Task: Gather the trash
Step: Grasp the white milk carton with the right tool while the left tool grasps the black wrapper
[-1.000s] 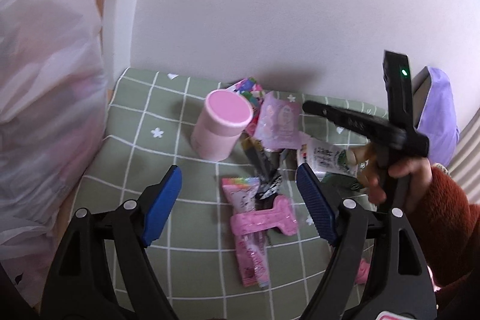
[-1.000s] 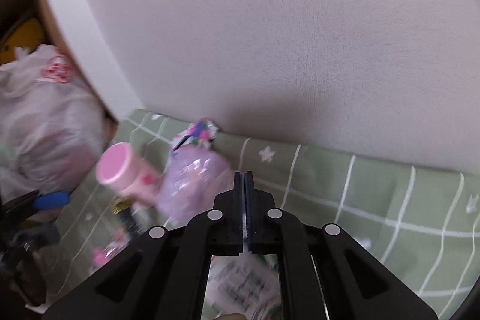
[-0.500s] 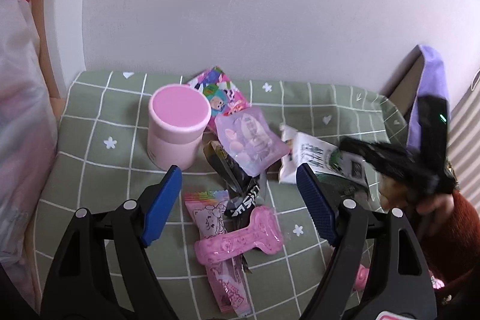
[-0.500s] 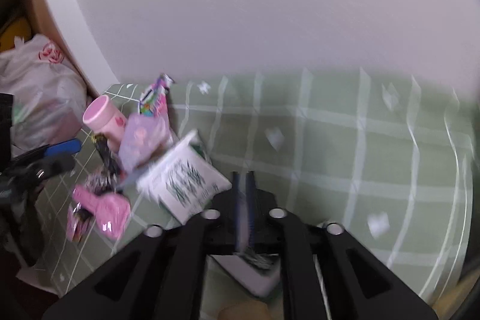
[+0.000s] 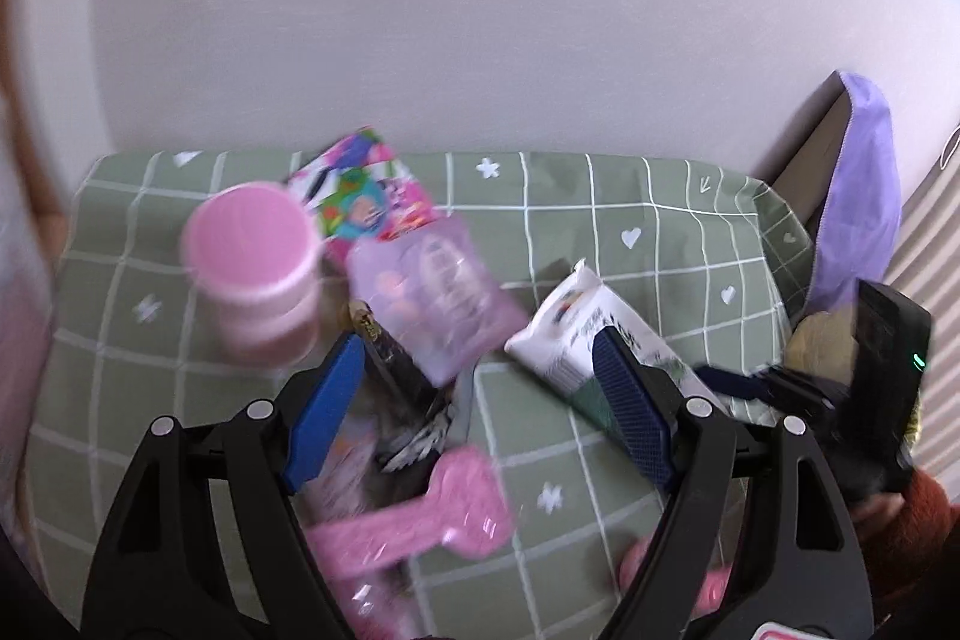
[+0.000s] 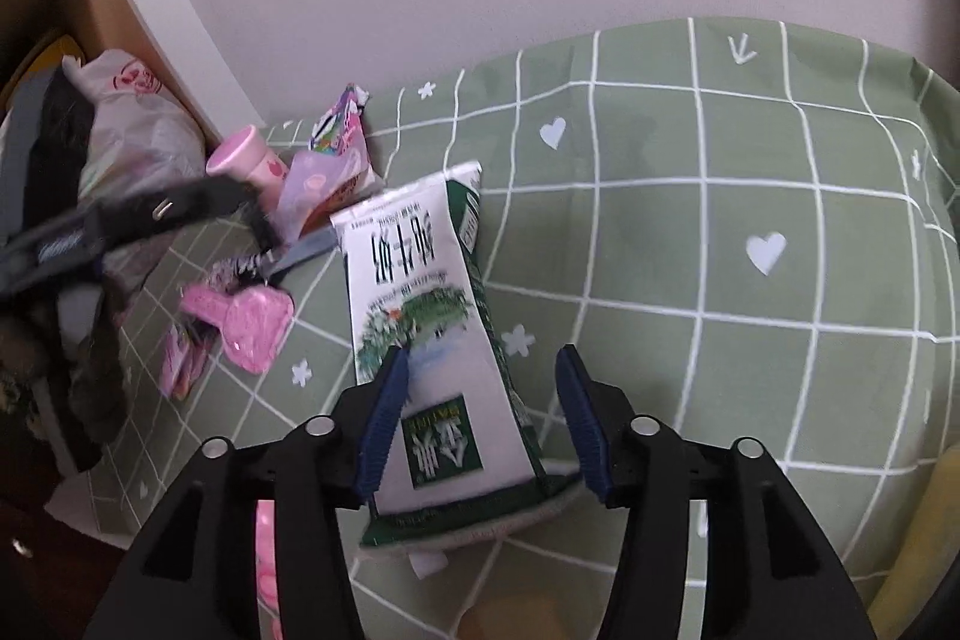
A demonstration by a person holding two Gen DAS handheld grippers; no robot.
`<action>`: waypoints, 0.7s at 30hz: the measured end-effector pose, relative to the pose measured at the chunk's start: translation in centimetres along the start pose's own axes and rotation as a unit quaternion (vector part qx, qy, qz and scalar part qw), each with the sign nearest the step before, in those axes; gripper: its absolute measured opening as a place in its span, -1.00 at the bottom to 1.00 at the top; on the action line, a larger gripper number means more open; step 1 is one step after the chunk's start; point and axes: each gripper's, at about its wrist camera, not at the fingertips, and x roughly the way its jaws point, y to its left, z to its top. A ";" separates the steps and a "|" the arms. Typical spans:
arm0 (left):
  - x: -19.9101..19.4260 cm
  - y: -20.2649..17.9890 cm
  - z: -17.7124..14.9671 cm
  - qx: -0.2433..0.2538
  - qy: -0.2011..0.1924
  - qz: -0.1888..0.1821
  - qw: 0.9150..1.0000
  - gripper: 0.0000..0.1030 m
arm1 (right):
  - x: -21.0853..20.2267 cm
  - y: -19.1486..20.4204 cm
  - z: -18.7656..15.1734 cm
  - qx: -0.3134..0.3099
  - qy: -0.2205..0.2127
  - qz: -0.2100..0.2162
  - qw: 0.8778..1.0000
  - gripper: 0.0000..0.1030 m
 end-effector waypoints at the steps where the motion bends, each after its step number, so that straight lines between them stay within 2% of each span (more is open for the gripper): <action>1: 0.8 -0.2 0.3 0.001 0.003 0.015 1.000 0.45 | -0.3 -0.2 -0.3 0.003 0.004 0.000 1.000 0.00; 5: 2.9 -0.2 1.1 -0.018 0.004 0.045 0.999 0.45 | -1.4 -0.9 -1.6 0.009 0.003 -0.006 1.000 0.00; 9: 4.6 -1.7 0.7 0.037 0.035 0.046 0.998 0.45 | -3.1 -1.5 -2.6 0.006 -0.007 -0.019 1.000 0.00; 11: 4.9 -2.0 0.5 0.045 0.040 0.058 0.996 0.42 | -3.7 -1.6 -3.0 0.011 -0.012 -0.019 1.000 0.00; 12: 5.0 -1.8 0.4 0.034 0.040 0.055 0.997 0.27 | -4.1 -1.9 -3.1 0.012 -0.014 -0.019 1.000 0.00; 13: 4.9 -1.4 0.5 0.016 0.043 0.053 0.998 0.03 | -4.4 -2.0 -3.3 0.013 -0.018 -0.021 1.000 0.00; 14: 4.9 -0.9 0.6 -0.001 0.047 0.055 0.997 -0.09 | -4.6 -1.9 -3.3 0.013 -0.020 -0.022 0.999 0.00; 16: 4.7 -0.3 0.8 -0.017 0.046 0.054 0.997 -0.44 | -5.2 -1.8 -3.3 0.009 -0.027 -0.023 0.999 0.00; 18: 4.2 0.1 0.9 -0.018 0.042 0.054 0.997 -0.65 | -6.0 -2.1 -3.5 0.002 -0.031 -0.021 0.999 0.00; 21: 2.8 0.2 1.0 -0.016 0.030 0.053 0.998 -0.72 | -5.9 -1.3 -3.1 -0.012 -0.024 -0.025 0.999 0.00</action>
